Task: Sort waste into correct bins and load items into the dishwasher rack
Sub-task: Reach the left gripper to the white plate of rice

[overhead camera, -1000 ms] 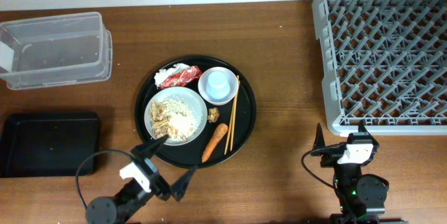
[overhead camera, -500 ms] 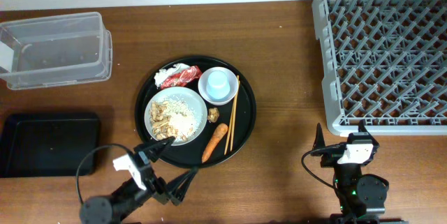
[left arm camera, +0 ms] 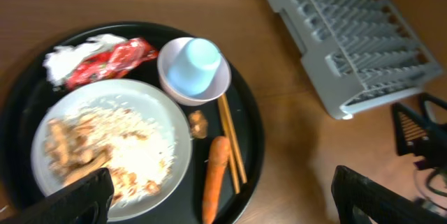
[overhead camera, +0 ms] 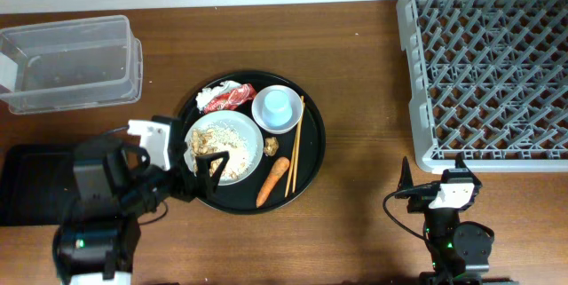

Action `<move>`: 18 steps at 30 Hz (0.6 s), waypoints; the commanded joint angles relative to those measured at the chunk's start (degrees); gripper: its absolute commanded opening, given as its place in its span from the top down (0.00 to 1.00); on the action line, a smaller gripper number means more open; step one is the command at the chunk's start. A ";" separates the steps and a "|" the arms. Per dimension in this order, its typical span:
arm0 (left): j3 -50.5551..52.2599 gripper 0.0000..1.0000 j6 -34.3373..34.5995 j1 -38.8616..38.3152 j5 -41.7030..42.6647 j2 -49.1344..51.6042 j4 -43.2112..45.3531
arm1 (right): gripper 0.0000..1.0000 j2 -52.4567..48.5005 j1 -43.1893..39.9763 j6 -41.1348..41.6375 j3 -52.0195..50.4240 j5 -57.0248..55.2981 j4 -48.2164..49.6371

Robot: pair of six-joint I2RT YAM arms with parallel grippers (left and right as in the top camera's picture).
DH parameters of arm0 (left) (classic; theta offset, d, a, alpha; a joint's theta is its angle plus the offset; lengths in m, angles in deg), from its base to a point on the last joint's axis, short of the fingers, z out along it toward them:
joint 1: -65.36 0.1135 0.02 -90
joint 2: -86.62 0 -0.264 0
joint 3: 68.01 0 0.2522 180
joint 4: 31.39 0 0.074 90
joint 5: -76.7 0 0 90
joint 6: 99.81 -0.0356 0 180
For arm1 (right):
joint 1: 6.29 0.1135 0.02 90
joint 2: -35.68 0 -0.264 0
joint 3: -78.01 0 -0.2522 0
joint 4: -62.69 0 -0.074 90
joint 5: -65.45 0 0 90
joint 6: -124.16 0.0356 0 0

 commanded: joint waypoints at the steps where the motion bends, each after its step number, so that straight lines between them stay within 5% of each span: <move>1: -2.14 0.01 0.63 -0.04 4.17 2.97 -0.42 | 0.02 0.42 0.22 0.50 -0.28 -0.48 -0.39; 5: -9.18 0.01 3.56 -4.98 -13.55 8.63 -9.92 | 0.02 0.42 0.22 0.50 -0.28 -0.48 -0.39; 11: -18.69 0.01 10.45 -22.88 -36.65 20.35 -18.36 | 0.02 0.42 0.22 0.50 -0.28 -0.48 -0.39; 18: -18.69 0.01 11.50 -29.18 -39.17 31.93 -16.63 | 0.02 0.42 0.22 0.50 -0.28 -0.48 -0.39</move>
